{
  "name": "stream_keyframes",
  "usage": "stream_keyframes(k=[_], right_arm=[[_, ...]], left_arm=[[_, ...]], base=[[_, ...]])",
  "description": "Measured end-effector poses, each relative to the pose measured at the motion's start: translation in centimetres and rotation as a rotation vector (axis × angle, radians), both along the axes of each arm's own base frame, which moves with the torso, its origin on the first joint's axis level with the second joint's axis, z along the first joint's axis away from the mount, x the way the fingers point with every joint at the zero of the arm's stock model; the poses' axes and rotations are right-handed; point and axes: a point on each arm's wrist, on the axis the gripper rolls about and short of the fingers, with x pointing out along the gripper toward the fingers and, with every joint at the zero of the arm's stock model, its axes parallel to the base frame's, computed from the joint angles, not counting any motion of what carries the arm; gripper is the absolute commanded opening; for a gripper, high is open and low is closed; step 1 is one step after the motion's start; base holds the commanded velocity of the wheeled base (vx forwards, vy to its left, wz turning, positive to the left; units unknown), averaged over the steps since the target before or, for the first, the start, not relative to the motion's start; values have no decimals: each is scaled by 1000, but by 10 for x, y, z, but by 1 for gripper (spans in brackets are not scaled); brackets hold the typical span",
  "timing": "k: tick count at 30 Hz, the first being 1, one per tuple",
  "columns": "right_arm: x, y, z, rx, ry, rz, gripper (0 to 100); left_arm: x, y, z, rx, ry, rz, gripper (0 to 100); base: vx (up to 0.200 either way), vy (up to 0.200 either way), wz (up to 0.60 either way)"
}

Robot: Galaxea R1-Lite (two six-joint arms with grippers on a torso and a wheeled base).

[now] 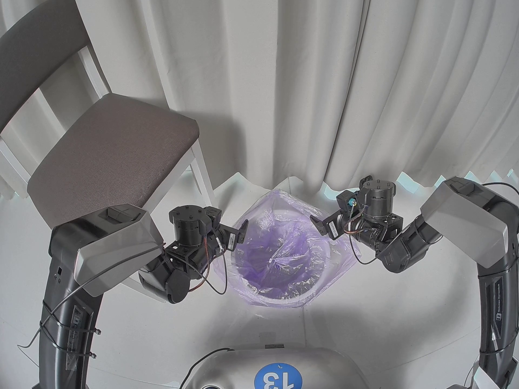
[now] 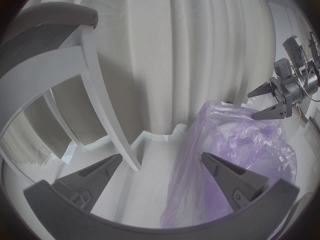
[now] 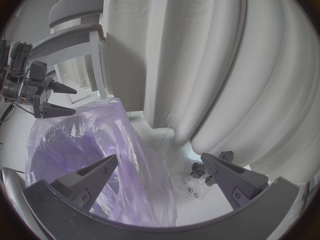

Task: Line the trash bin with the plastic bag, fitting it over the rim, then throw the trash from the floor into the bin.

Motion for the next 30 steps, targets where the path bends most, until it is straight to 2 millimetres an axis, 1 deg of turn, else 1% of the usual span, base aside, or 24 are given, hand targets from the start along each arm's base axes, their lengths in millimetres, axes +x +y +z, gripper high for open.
stream_keyframes(k=[3,10,16,25,30], right_arm=[[4,-8,-1,-11,-3,-18,100],[12,-12,-4,-18,5,-30,100],[24,-10,-5,-21,12,-32,100],[40,-4,-5,-23,23,-33,100],[48,-2,-6,-25,35,-33,100]], left_arm=[[2,1,1,1,0,5,100],[12,9,3,3,6,28,100],[19,15,3,5,9,45,100],[28,23,-7,21,7,59,100],[33,23,-11,22,6,63,100]], base=[[0,0,0],[0,0,0],[0,0,0],[0,0,0],[0,0,0]])
